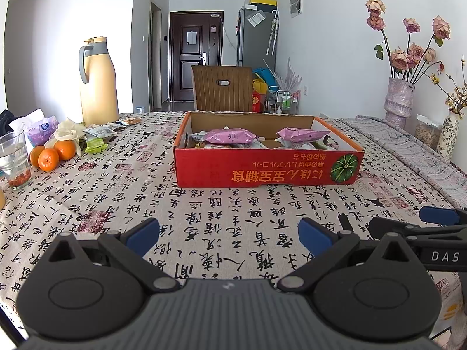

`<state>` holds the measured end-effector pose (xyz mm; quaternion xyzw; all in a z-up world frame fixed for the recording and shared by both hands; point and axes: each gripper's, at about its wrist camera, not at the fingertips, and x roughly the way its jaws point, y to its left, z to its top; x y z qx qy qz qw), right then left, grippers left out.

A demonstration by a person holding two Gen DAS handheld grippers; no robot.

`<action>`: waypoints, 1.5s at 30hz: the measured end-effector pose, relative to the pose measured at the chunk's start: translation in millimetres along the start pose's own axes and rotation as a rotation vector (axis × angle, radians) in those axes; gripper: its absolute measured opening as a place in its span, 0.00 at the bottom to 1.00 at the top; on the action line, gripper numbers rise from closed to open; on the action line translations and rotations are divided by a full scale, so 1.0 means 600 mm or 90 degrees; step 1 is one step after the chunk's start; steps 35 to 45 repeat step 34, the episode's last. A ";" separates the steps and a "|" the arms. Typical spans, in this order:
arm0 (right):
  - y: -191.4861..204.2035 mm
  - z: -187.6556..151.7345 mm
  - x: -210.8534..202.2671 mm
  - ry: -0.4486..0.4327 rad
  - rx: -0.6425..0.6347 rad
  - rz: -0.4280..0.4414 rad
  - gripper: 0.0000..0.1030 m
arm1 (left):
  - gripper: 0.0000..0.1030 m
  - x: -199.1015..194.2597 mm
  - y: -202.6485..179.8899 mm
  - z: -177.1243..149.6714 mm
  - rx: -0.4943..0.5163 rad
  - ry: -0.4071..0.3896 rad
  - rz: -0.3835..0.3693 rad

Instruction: Organize snacks

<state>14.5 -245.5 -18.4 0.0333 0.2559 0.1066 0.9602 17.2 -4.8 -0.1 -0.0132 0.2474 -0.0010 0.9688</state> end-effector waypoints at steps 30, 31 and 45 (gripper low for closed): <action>-0.001 -0.003 0.000 0.003 0.001 -0.002 1.00 | 1.00 0.000 -0.001 -0.002 0.003 -0.001 -0.002; -0.001 -0.002 0.000 0.003 0.001 -0.002 1.00 | 1.00 0.000 -0.002 -0.002 0.004 -0.002 -0.003; -0.002 -0.002 0.002 0.005 0.000 -0.002 1.00 | 1.00 0.001 -0.003 -0.001 0.004 -0.002 -0.004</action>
